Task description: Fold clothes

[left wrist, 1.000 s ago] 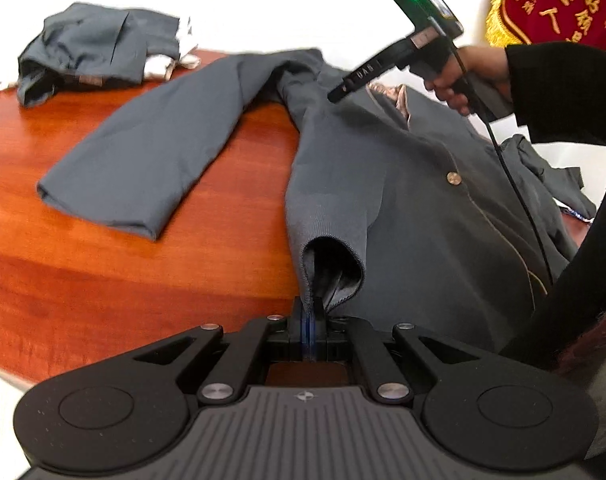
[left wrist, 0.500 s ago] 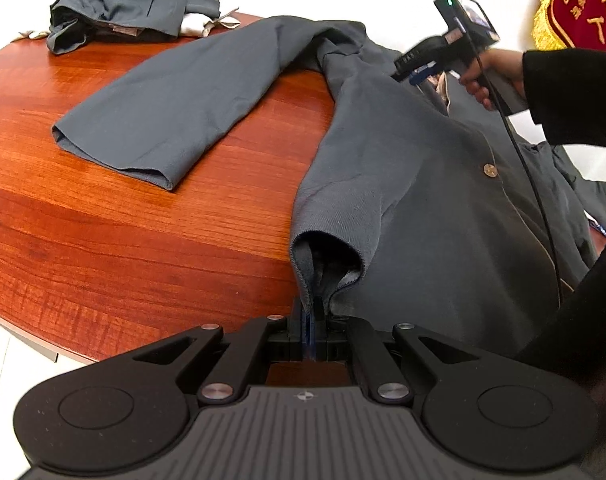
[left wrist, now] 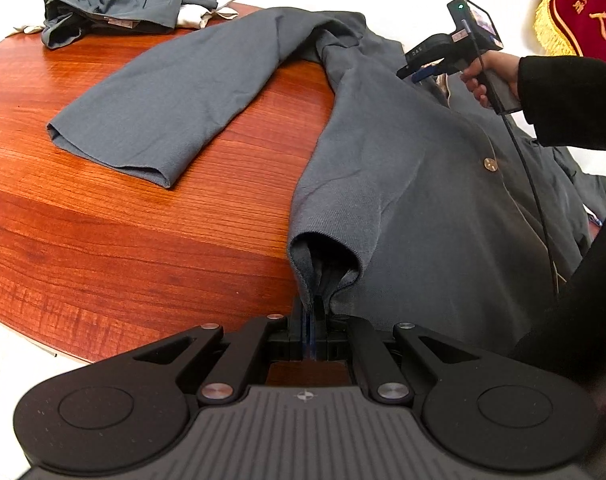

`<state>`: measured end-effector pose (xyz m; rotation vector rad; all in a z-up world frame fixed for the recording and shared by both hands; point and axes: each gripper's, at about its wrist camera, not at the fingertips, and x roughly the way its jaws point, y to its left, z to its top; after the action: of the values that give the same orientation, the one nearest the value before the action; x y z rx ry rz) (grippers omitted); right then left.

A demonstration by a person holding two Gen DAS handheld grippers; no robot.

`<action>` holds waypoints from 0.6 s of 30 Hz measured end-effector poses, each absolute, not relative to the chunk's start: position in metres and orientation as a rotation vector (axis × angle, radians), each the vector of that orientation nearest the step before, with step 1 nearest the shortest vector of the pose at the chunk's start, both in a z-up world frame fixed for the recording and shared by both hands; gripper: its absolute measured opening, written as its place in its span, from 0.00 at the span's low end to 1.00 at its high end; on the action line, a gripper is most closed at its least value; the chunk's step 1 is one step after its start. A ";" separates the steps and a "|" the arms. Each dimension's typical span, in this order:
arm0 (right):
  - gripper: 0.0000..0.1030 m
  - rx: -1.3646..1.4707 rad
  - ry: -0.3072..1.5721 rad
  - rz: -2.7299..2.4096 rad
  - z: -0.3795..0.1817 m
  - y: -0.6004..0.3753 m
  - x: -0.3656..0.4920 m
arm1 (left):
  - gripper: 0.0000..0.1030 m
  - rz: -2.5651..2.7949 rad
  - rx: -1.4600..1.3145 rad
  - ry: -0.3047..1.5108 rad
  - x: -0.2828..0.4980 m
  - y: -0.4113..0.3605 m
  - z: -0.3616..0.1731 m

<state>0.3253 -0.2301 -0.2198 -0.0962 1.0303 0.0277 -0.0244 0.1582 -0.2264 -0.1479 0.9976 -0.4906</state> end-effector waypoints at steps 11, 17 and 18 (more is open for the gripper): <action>0.47 -0.030 1.050 0.040 -0.226 -0.259 0.338 | 0.02 -0.482 -0.150 1.004 -0.025 0.154 -0.231; 0.07 -0.025 1.041 0.103 -0.226 -0.257 0.340 | 0.02 -0.480 -0.147 1.009 -0.025 0.151 -0.232; 0.06 -0.041 1.031 0.104 -0.224 -0.254 0.340 | 0.02 -0.480 -0.146 1.010 -0.025 0.151 -0.232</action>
<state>0.3396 -0.2541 -0.2240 -0.0408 1.0313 0.1038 -0.0249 0.1511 -0.2323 -0.1464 1.0102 -0.4801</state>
